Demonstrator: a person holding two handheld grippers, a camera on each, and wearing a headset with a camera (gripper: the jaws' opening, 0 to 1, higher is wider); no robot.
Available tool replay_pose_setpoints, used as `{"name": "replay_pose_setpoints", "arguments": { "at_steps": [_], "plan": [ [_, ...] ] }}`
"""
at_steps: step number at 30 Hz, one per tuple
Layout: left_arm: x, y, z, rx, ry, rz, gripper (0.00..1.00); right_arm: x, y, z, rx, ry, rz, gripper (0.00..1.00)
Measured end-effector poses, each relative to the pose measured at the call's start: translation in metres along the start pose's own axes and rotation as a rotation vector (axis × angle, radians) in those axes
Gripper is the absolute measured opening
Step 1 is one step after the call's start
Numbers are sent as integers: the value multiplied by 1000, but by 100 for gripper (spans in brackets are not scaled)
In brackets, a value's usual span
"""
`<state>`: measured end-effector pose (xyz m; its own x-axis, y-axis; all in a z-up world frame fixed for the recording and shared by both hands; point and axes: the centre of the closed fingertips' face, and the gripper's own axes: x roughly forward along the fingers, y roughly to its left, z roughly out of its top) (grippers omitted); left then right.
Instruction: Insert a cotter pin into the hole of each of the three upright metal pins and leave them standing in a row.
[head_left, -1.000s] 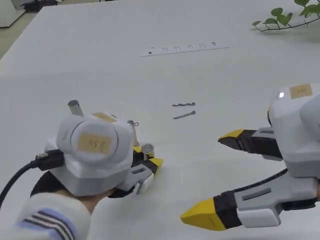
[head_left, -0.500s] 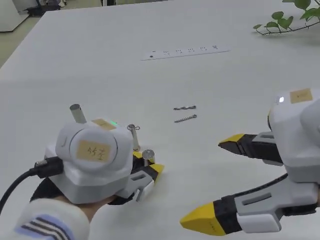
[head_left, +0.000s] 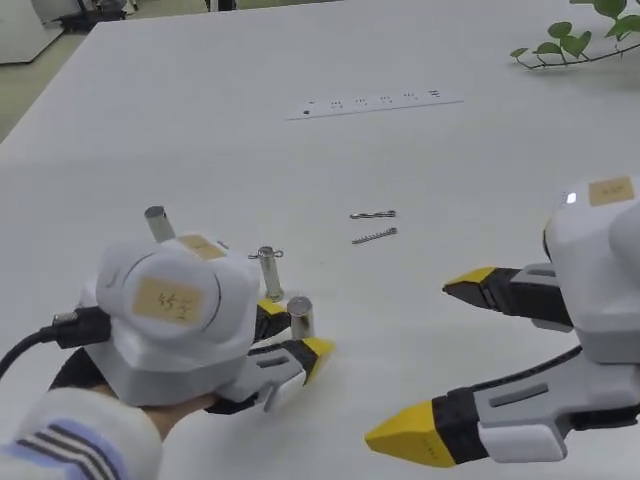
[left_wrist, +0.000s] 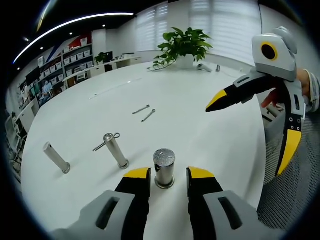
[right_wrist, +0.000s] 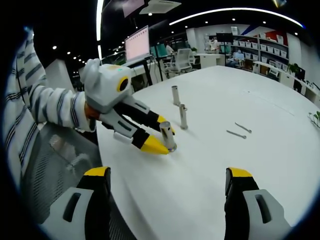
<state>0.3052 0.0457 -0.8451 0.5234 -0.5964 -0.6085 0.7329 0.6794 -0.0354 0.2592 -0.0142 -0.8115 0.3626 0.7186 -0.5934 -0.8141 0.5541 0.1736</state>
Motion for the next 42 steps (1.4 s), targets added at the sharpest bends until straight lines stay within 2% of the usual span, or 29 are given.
{"name": "replay_pose_setpoints", "arguments": {
  "at_steps": [3,4,5,8,11,13,15,19,21,25,28,30,32,34,36,39,42],
  "plan": [
    [-3,-5,-3,1,4,-35,34,0,0,0,-1,3,1,96],
    [-5,-9,2,38,-39,-70,34,0,-1,-1,-2,5,0,96],
    [-8,-11,4,39,-53,-73,34,-1,-2,-1,-3,6,-3,96],
    [-15,-16,7,26,-63,-109,37,-2,-4,0,0,3,-8,96],
    [-20,-20,6,44,-62,-136,48,-3,-7,-1,0,6,-18,96],
    [-23,-23,6,36,-61,-158,56,-5,-9,-2,3,8,-24,96],
    [-27,-25,6,24,-67,-171,59,-5,-10,-2,9,7,-26,96],
    [-32,-25,3,-11,-82,-179,63,-7,-13,-4,11,14,-32,96],
    [-35,-28,2,-70,-91,-197,64,-8,-15,-6,15,19,-35,96],
    [-39,-22,-2,-65,-95,-176,68,-9,-19,-7,23,21,-41,96],
    [-41,-19,-5,-106,-102,-177,79,-10,-20,-8,24,26,-42,96],
    [-42,-16,-8,-107,-103,-174,89,-10,-20,-8,28,27,-39,96],
    [-44,-15,-10,-105,-99,-173,90,-11,-19,-2,55,-6,-25,96],
    [-45,-14,-12,-121,-99,-175,92,-12,-19,0,65,-13,-21,96],
    [-46,-16,-11,-126,-104,-188,100,-12,-19,0,63,-12,-25,96],
    [-50,-17,-9,-138,-126,-198,99,-13,-20,-1,58,-3,-26,96],
    [-51,-17,-10,-134,-125,-198,99,-13,-19,-2,59,2,-27,96]
  ]
}}
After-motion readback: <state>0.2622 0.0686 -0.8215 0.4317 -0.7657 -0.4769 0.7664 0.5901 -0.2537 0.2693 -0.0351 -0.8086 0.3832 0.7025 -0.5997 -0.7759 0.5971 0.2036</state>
